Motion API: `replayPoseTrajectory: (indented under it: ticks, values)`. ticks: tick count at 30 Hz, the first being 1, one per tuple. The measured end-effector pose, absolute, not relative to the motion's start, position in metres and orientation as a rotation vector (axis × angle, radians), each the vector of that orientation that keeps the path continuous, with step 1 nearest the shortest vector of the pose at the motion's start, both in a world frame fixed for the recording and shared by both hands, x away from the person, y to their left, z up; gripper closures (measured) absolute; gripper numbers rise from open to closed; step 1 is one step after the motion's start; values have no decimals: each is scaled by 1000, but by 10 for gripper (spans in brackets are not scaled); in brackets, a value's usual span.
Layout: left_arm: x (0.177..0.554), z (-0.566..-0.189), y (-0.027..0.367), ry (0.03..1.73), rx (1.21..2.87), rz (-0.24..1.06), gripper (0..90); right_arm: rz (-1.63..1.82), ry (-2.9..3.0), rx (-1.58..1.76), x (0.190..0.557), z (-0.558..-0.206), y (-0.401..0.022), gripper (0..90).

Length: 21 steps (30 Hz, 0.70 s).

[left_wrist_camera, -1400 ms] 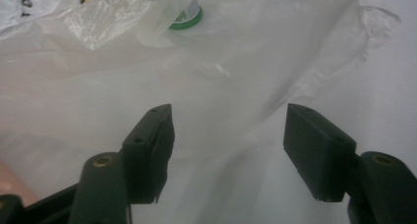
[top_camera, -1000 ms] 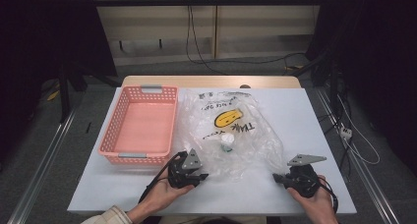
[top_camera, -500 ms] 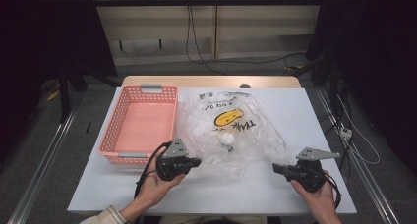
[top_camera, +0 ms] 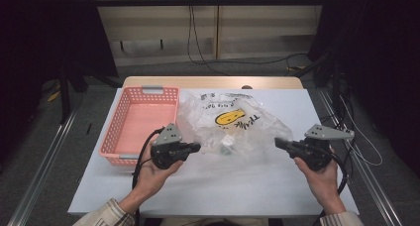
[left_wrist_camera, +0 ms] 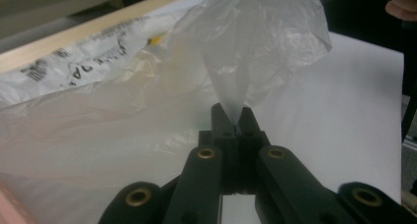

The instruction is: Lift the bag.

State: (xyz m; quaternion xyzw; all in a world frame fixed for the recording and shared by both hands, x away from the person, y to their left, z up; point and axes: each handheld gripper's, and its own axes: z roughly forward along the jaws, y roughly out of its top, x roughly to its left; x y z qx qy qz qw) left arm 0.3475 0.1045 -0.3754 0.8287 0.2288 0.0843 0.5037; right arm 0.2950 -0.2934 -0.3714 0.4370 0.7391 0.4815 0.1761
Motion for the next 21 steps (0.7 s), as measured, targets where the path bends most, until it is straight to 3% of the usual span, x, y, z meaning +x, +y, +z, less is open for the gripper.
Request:
replayPoseTrajectory:
  ticks: [21]
  values:
    - [384, -303, 131, 626, 1782, 314, 900, 1469, 1915, 1124, 346, -296, -290, 900]
